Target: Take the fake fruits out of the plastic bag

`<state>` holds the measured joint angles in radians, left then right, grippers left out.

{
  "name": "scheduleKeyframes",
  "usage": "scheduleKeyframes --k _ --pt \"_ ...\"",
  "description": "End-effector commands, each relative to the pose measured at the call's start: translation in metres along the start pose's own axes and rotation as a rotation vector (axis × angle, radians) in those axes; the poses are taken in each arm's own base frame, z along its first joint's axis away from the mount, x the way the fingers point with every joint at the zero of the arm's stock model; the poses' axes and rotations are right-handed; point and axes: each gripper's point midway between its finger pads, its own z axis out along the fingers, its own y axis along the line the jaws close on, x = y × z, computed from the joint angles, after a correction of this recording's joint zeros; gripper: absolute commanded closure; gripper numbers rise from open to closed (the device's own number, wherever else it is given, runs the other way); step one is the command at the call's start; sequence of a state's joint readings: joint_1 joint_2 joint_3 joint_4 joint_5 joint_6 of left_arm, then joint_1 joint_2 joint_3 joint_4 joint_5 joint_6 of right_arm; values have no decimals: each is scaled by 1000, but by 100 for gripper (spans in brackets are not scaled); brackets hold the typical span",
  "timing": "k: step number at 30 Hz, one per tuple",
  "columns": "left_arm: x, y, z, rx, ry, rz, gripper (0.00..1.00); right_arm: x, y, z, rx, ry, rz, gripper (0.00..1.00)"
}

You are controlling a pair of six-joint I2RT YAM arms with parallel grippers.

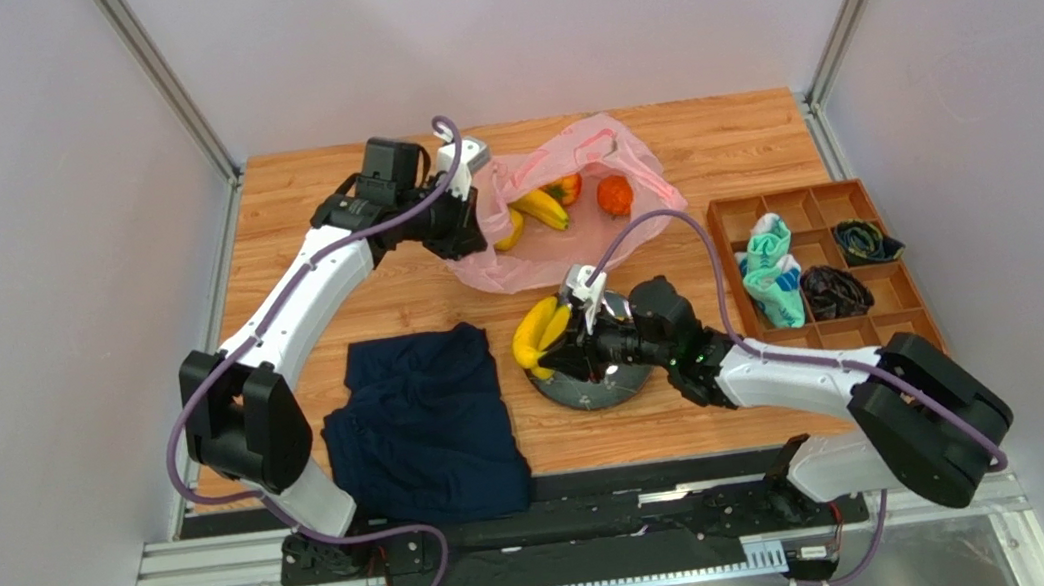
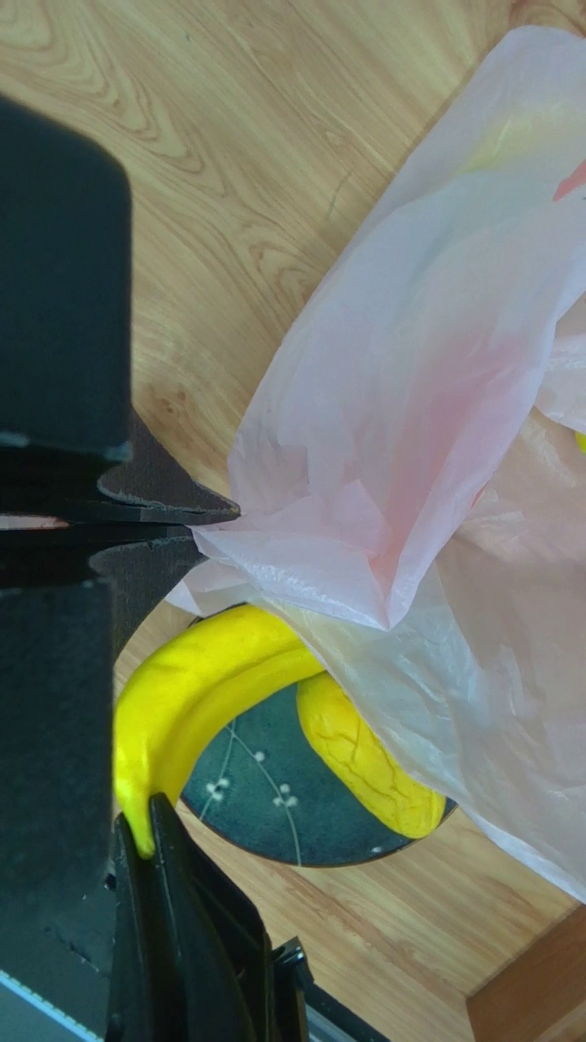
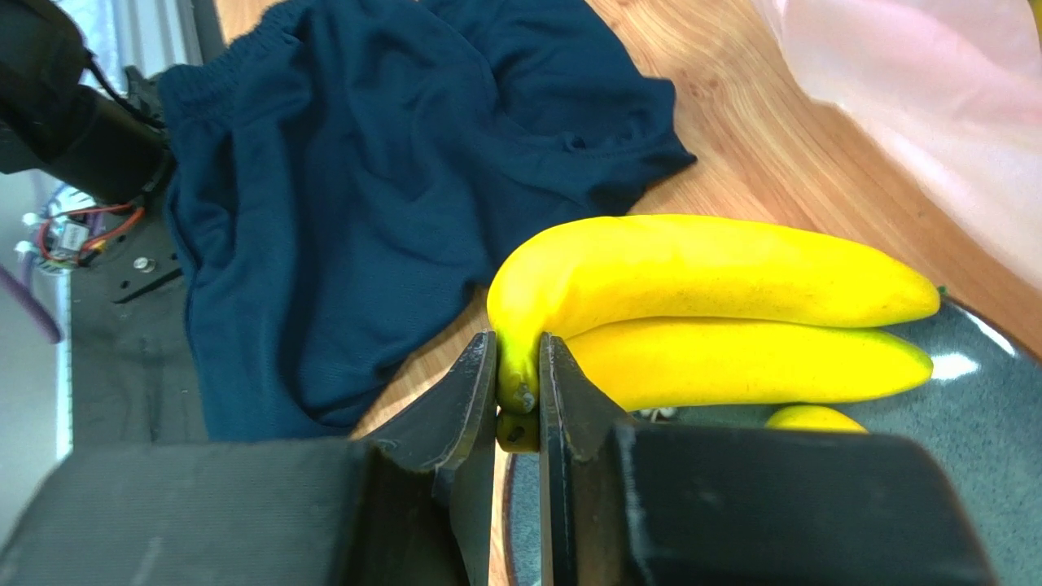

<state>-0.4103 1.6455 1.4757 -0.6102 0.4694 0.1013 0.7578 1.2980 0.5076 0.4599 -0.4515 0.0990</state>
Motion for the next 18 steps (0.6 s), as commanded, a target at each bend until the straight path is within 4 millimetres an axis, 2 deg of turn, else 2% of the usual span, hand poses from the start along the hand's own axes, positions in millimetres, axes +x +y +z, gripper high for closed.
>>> scheduleKeyframes --k 1,6,7,8,9,10,12,13,14,15,16,17,18 --pt "-12 -4 -15 -9 -38 62 100 -19 -12 3 55 -119 -35 91" --pt "-8 -8 -19 -1 -46 61 100 -2 -12 1 57 -73 -12 86" --pt "-4 -8 -18 -1 -41 58 100 3 -12 0 59 -48 1 74" --pt "-5 -9 -20 -2 -46 61 100 5 -13 0 62 -33 4 67" --pt "-3 -10 -20 1 -43 58 100 18 -14 -2 71 28 20 62" --pt "-1 -11 -21 5 -42 57 100 9 -15 -1 76 38 -8 53" --pt "-3 -14 -23 16 -50 55 100 16 -18 -10 106 138 -12 46" --pt "-5 -16 -25 18 -57 54 100 -2 -16 -9 100 134 -33 45" --pt "-10 -17 -28 18 -74 59 100 -9 -12 -12 71 152 -96 43" --pt "-13 -18 -30 18 -84 72 100 -5 -6 -21 50 202 -103 42" --pt "-22 -18 -35 12 -106 93 100 -12 -2 -23 37 204 -117 41" --pt "-29 -18 -40 -1 -125 108 100 -32 2 -23 26 177 -146 40" --pt "-32 -15 -42 -17 -132 118 100 -33 5 -25 14 198 -149 39"
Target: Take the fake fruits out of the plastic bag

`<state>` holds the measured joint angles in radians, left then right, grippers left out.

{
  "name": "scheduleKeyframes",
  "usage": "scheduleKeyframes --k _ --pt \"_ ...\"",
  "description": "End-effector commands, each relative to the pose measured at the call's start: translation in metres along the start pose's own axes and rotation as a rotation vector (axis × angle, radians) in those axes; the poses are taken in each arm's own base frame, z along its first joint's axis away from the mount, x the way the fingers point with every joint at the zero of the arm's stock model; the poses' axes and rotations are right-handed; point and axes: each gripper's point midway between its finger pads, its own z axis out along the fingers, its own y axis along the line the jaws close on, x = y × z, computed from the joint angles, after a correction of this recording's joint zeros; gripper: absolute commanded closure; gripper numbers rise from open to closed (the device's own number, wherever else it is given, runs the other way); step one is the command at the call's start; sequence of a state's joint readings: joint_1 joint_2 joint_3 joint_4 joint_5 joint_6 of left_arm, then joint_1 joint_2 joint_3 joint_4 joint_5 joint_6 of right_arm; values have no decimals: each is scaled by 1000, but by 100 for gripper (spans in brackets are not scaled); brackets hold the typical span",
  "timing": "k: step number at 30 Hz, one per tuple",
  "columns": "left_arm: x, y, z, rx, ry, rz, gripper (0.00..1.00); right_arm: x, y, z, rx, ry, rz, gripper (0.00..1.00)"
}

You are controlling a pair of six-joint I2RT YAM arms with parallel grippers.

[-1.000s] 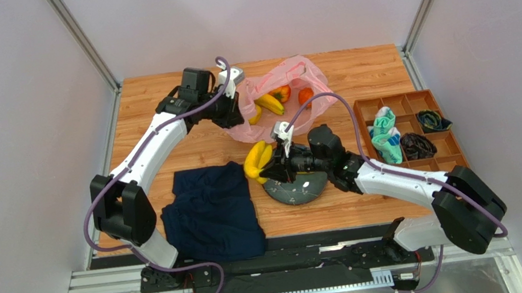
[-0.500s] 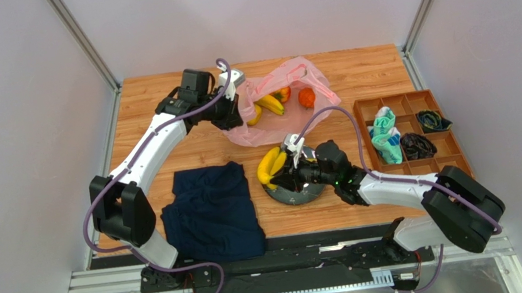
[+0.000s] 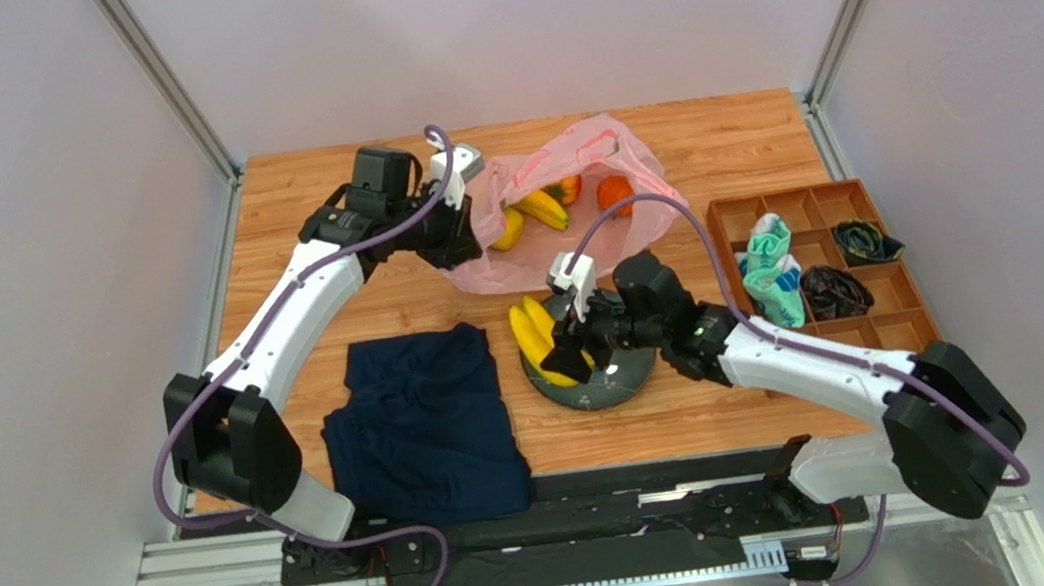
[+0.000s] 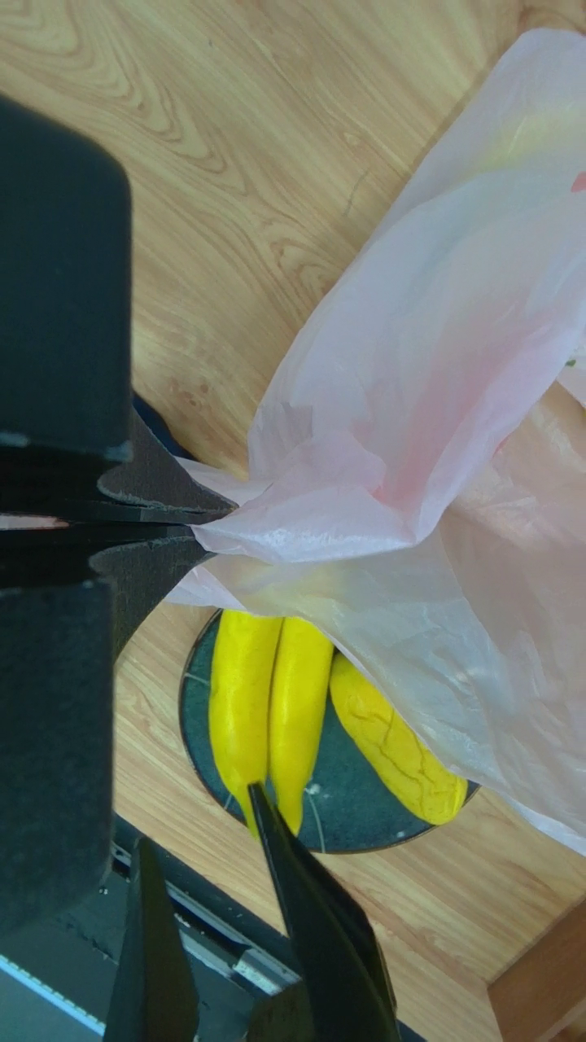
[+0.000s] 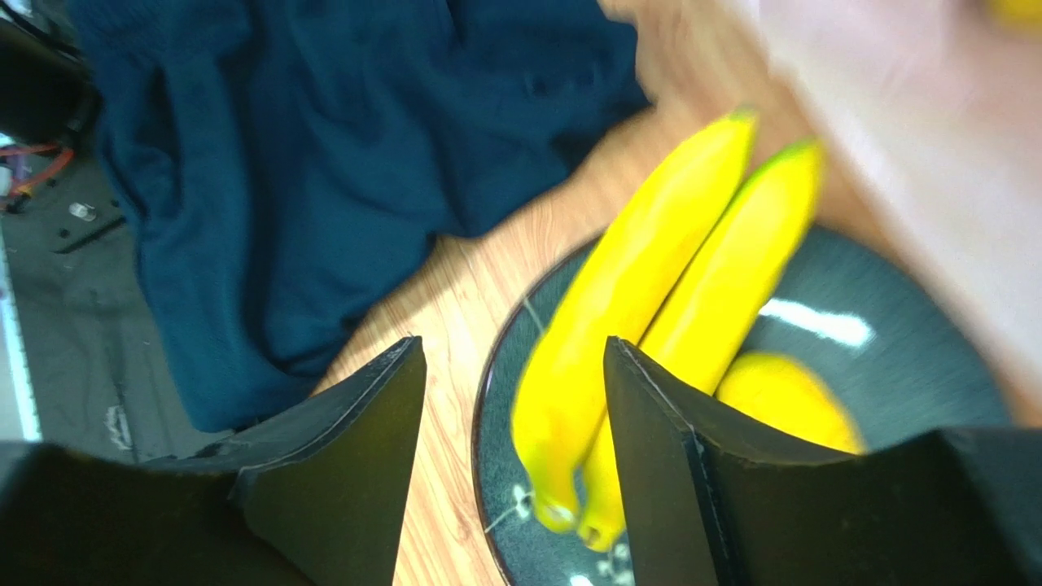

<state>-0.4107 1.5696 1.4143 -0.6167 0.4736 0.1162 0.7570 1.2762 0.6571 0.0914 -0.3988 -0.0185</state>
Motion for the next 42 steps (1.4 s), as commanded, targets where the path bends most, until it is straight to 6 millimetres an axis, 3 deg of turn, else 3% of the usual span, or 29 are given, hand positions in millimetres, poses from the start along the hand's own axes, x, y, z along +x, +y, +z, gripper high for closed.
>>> scheduleKeyframes --k 1,2,4,7,11,16,23,30,37,42 --pt "-46 -5 -29 -28 -139 112 100 -40 20 -23 -59 21 -139 38" --pt "-48 -5 -31 -31 -145 119 100 -55 22 -22 -49 9 -175 38" --pt "-49 -6 -35 -34 -159 116 100 -45 32 -12 -62 92 -264 38" --pt "-46 -10 -42 -32 -166 117 100 -40 28 0 -16 179 -358 38" --pt "-43 -11 -48 -38 -162 117 100 -19 0 10 65 351 -473 38" --pt "-47 -14 -56 -43 -182 106 100 -9 -12 2 24 453 -787 38" --pt "-49 -15 -61 -50 -200 120 100 24 -10 -13 -72 704 -981 39" --pt "-53 -18 -66 -47 -218 120 100 44 -1 -15 -113 779 -1094 38" --pt "-53 -22 -71 -41 -238 118 100 47 -25 -5 -12 831 -1218 41" --pt "-54 -24 -72 -37 -242 119 100 55 -31 6 -4 876 -1211 50"
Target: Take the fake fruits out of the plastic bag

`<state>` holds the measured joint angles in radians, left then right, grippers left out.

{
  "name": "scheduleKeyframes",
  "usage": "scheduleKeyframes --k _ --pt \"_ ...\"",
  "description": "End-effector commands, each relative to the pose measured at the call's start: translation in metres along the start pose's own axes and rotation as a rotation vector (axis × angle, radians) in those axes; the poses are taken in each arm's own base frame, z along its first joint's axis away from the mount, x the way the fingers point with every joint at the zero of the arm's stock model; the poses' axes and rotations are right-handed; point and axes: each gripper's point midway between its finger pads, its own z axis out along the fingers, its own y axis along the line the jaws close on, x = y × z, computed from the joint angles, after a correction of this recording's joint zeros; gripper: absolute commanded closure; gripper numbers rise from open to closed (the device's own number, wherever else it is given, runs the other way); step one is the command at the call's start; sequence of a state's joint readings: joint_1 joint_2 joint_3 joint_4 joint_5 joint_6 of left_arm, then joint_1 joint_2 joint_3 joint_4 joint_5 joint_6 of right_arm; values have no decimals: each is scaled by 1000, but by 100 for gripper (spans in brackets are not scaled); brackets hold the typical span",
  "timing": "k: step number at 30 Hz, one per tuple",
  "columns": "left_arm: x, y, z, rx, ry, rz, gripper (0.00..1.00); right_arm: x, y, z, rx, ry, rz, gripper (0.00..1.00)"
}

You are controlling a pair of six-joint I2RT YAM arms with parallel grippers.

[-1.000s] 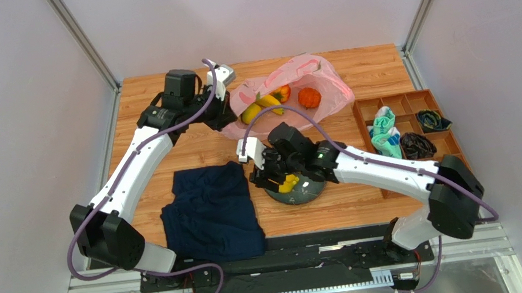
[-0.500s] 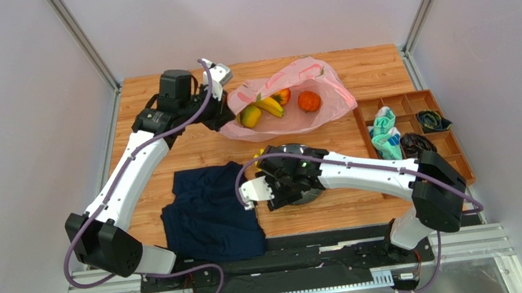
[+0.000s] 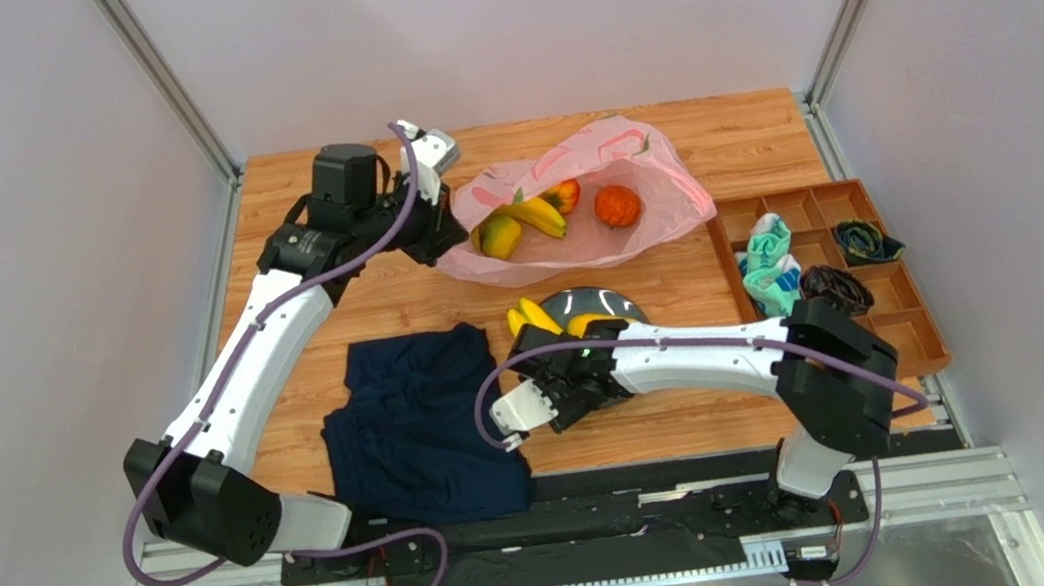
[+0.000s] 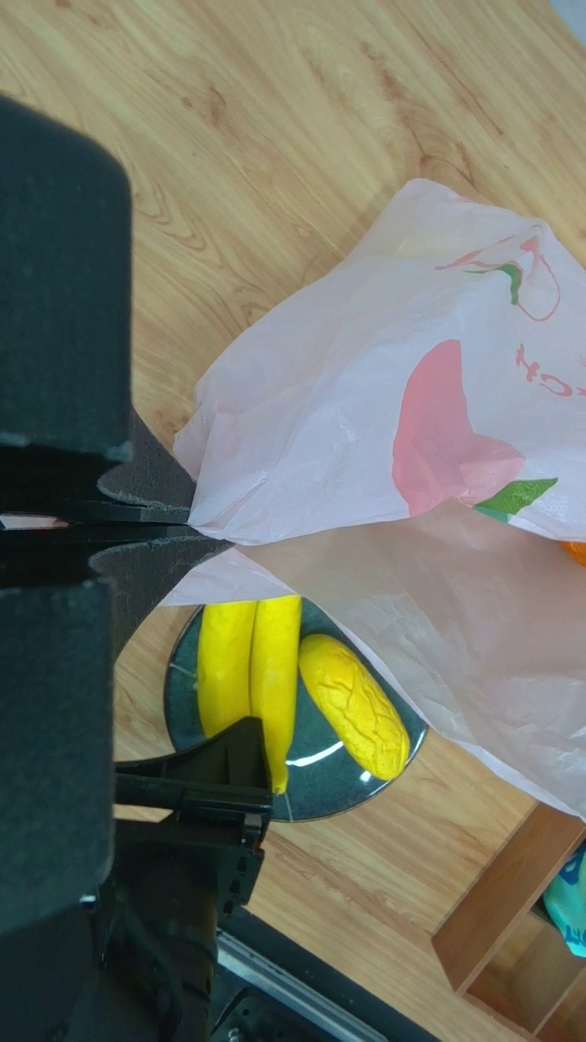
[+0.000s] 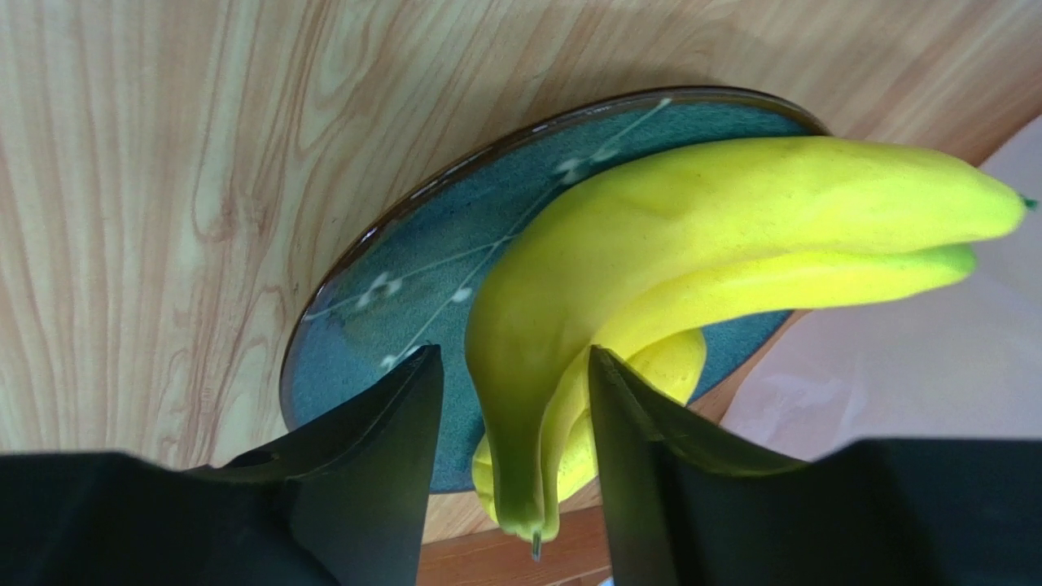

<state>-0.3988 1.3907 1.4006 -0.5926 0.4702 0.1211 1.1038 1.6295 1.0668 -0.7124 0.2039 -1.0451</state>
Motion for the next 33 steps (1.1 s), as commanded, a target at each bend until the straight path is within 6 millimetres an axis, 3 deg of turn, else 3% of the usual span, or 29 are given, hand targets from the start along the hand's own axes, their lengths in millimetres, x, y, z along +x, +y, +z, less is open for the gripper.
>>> scheduleKeyframes --k 1,4,5,8,14,16,17,19,20,21,23,24,27,33 --pt "-21 -6 -14 3 -80 34 100 -3 -21 4 74 32 -23 54" --pt "-20 -6 -17 1 -83 39 100 -8 -28 4 87 17 -17 74" --pt "-20 -7 -17 1 -83 39 100 -9 -29 2 86 9 -12 85" --pt "-16 -7 -18 2 -74 34 100 -21 -37 -12 97 -58 43 95" --pt "-10 -6 -16 3 -57 24 100 -58 -45 -52 69 -351 288 100" --pt "-9 -4 -17 -3 -54 22 100 -65 -44 -61 12 -444 455 100" --pt "-7 -3 -16 -5 -49 20 100 -62 -52 -68 21 -484 525 100" --pt "-5 -1 -17 -11 -42 13 100 -69 -46 -76 -49 -577 703 100" --pt "-4 0 -17 -12 -39 11 100 -67 -60 -89 -13 -655 770 100" --pt "-2 1 -16 -13 -33 6 100 -65 -48 -82 -47 -671 855 100" --pt "0 3 -16 -17 -24 1 100 -69 -63 -102 19 -807 895 100" --pt "2 5 -15 -20 -19 -5 100 -67 -53 -94 6 -813 921 100" --pt "5 7 -10 -18 -1 -13 100 -69 -64 -99 55 -891 1014 100" --pt "6 14 -3 -25 22 -13 100 -69 -78 -84 110 -934 1139 100"
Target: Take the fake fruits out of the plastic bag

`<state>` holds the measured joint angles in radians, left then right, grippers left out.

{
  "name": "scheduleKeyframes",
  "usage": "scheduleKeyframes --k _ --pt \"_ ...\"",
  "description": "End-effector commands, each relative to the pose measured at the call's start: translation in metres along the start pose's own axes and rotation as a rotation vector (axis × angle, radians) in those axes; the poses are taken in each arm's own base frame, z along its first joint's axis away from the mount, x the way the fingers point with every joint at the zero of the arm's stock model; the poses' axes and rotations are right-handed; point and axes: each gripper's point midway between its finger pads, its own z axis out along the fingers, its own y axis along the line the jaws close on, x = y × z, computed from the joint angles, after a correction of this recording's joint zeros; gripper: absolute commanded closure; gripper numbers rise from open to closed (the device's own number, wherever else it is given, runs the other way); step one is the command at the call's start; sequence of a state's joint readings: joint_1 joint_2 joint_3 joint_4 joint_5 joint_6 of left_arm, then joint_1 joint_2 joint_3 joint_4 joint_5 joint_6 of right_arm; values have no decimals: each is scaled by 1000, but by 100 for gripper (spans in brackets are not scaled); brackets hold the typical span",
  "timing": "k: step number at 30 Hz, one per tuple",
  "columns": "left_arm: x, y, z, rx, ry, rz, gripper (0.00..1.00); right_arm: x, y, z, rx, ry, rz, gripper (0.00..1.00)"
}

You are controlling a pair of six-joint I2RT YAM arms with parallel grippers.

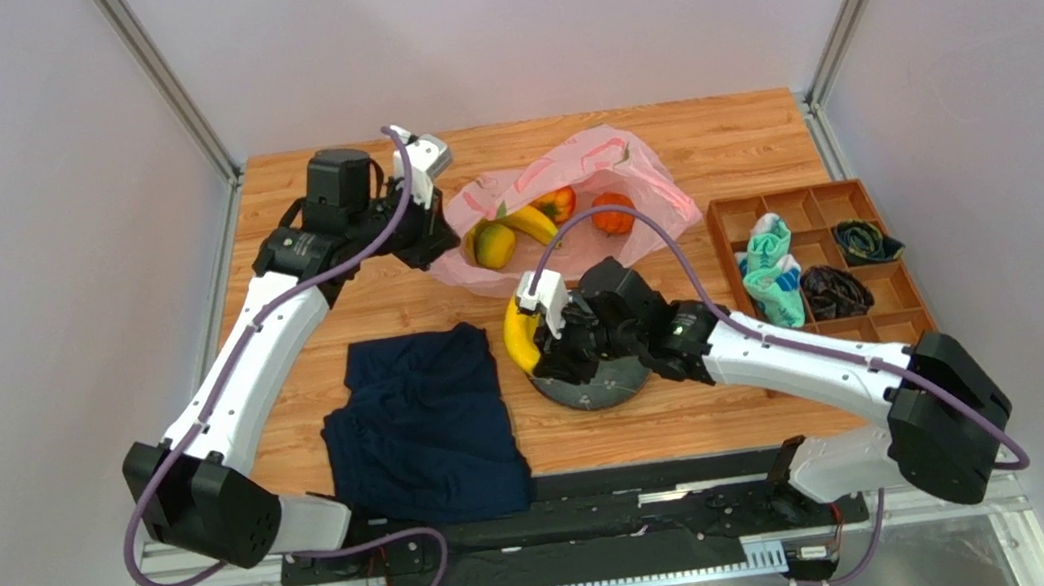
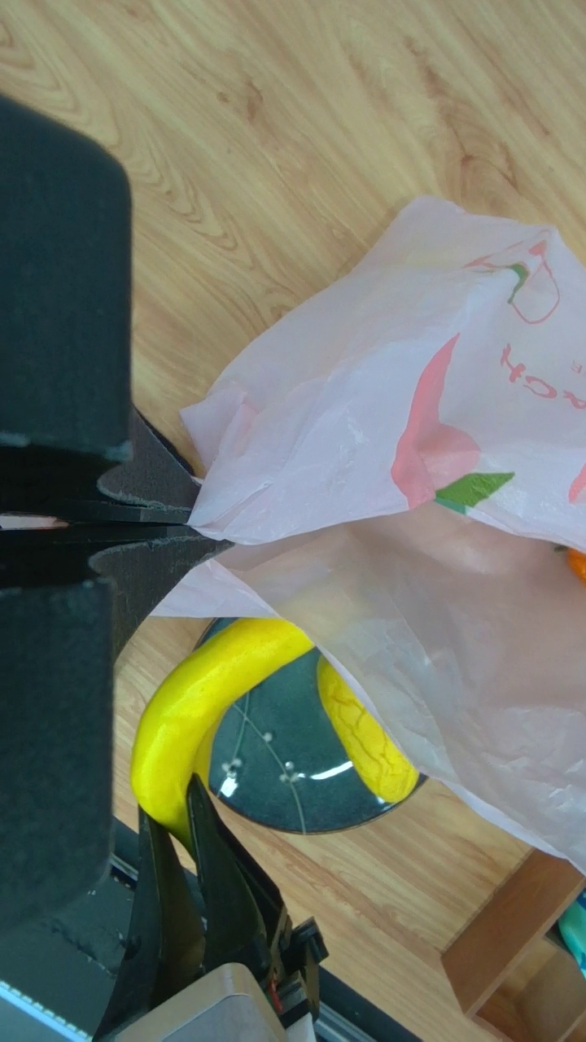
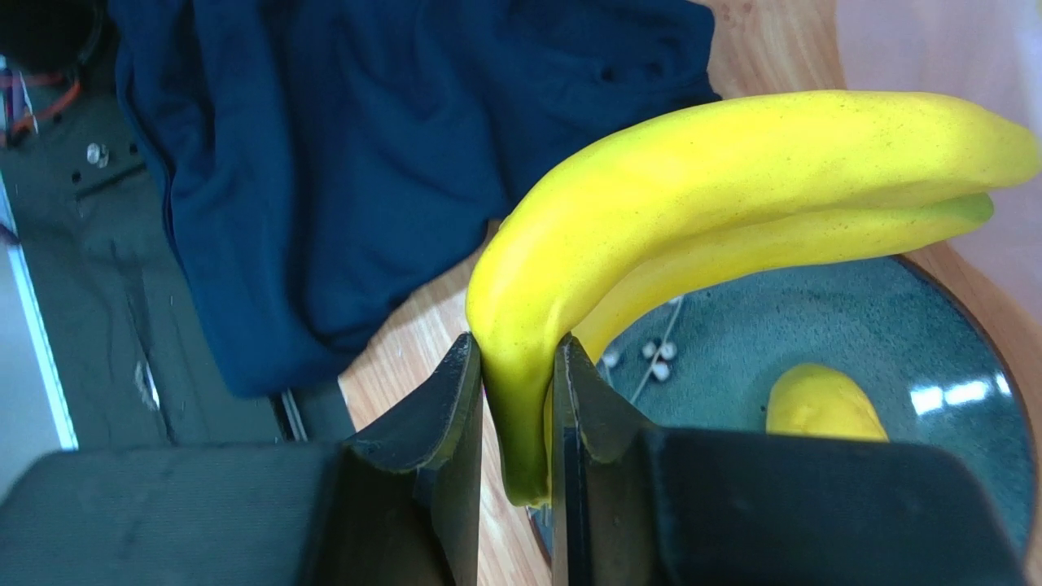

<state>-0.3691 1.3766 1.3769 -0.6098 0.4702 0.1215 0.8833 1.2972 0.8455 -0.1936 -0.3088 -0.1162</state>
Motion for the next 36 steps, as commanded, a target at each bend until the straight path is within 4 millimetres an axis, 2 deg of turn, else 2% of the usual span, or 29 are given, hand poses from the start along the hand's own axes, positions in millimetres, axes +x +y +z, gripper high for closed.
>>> scheduleKeyframes --k 1,5,11,17,24,27,28,29,31,33,34,36 --pt "-6 7 2 -8 1 14 100 -41 -9 13 49 -194 104 100" --pt "-4 10 7 -14 13 16 100 -28 -27 20 120 -191 200 100" --pt "0 22 15 -36 34 27 100 -14 -32 31 143 -191 258 100" --pt "2 25 17 -40 42 27 100 6 -42 35 189 -176 222 100" --pt "6 26 16 -45 45 24 100 32 -46 40 230 -138 279 99" --pt "7 25 16 -43 45 24 100 41 -42 42 209 -115 275 79" --pt "7 25 16 -43 44 25 100 45 -42 43 208 -105 275 59" --pt "8 25 16 -43 44 25 100 49 -41 43 205 -96 277 45" --pt "8 25 16 -44 44 25 100 55 -39 43 194 -75 275 27" --pt "7 24 16 -39 41 24 100 49 -35 41 174 -71 255 23" --pt "6 24 15 -39 37 26 100 54 -34 39 172 -36 255 17" --pt "3 22 14 -34 29 27 100 30 -36 32 179 -63 225 14"
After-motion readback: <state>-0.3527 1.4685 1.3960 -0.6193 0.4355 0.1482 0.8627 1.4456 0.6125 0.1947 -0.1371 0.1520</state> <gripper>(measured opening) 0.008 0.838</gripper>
